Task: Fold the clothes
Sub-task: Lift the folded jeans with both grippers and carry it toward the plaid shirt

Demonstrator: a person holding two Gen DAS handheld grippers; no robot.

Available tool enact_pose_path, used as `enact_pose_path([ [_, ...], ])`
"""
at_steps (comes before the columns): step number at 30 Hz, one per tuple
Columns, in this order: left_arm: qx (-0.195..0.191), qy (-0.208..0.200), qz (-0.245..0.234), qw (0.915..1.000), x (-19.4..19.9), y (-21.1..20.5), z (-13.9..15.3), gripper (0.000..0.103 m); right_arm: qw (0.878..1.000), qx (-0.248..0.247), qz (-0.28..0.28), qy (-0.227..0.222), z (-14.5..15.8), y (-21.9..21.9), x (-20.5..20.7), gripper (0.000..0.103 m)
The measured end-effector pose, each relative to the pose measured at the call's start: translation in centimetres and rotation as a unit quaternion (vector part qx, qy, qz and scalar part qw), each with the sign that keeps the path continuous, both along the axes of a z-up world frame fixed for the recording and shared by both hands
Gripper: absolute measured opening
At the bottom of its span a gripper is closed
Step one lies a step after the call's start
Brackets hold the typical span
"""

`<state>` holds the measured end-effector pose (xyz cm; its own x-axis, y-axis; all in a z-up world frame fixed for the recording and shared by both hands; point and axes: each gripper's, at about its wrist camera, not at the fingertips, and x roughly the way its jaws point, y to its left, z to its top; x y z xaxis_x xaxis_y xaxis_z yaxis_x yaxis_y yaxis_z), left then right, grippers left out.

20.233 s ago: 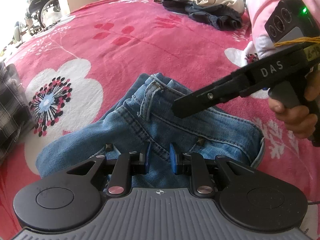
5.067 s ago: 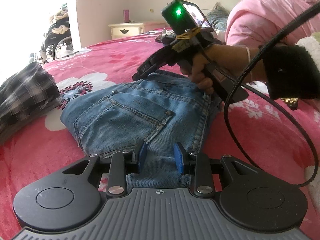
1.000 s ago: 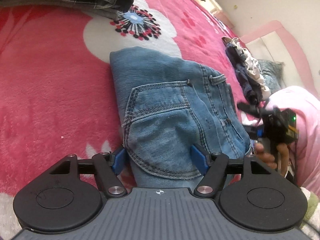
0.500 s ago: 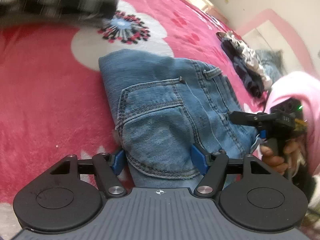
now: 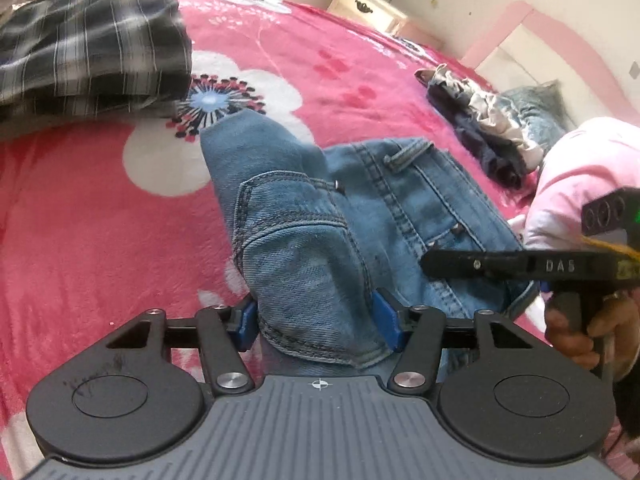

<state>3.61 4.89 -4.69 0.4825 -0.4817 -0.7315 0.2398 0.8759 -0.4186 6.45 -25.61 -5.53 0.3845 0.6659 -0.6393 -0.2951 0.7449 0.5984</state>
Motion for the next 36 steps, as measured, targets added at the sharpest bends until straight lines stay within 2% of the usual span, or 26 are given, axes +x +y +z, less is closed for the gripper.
enact_pose_path([
  [6, -0.01, -0.018, 0.004, 0.9998, -0.3, -0.2, 2.1, 0.055, 1.0, 0.007, -0.009, -0.022, 3.2, 0.5, 0.2, 0.043],
  [11, -0.011, -0.045, 0.028, 0.9985, 0.2, 0.6, 5.2, 0.055, 0.999, 0.013, -0.006, -0.046, 6.4, 1.6, 1.0, 0.043],
  [17, -0.002, -0.096, 0.075, 0.9925, 2.7, 3.9, 9.8, 0.055, 0.996, 0.035, 0.019, -0.074, 11.1, 6.1, 6.3, 0.043],
  [21, 0.035, -0.134, 0.11, 0.9843, 5.5, 6.8, 12.8, 0.056, 0.995, 0.055, 0.031, -0.078, 13.0, 11.2, 11.3, 0.043],
  [25, 0.094, -0.159, 0.144, 0.9721, 9.5, 10.1, 14.5, 0.056, 0.995, 0.072, 0.041, -0.061, 12.9, 16.9, 16.8, 0.043],
  [27, 0.115, -0.156, 0.166, 0.967, 11.8, 12.1, 14.6, 0.056, 0.995, 0.074, 0.045, -0.048, 12.1, 19.6, 19.2, 0.043],
  [31, 0.152, -0.14, 0.189, 0.9601, 15.9, 15.6, 13.5, 0.056, 0.996, 0.074, 0.053, -0.023, 10.3, 24.3, 23.6, 0.043],
  [36, 0.191, -0.124, 0.202, 0.9526, 18.7, 18.0, 11.0, 0.056, 0.997, 0.056, 0.06, 0.001, 7.5, 28.3, 26.5, 0.043],
])
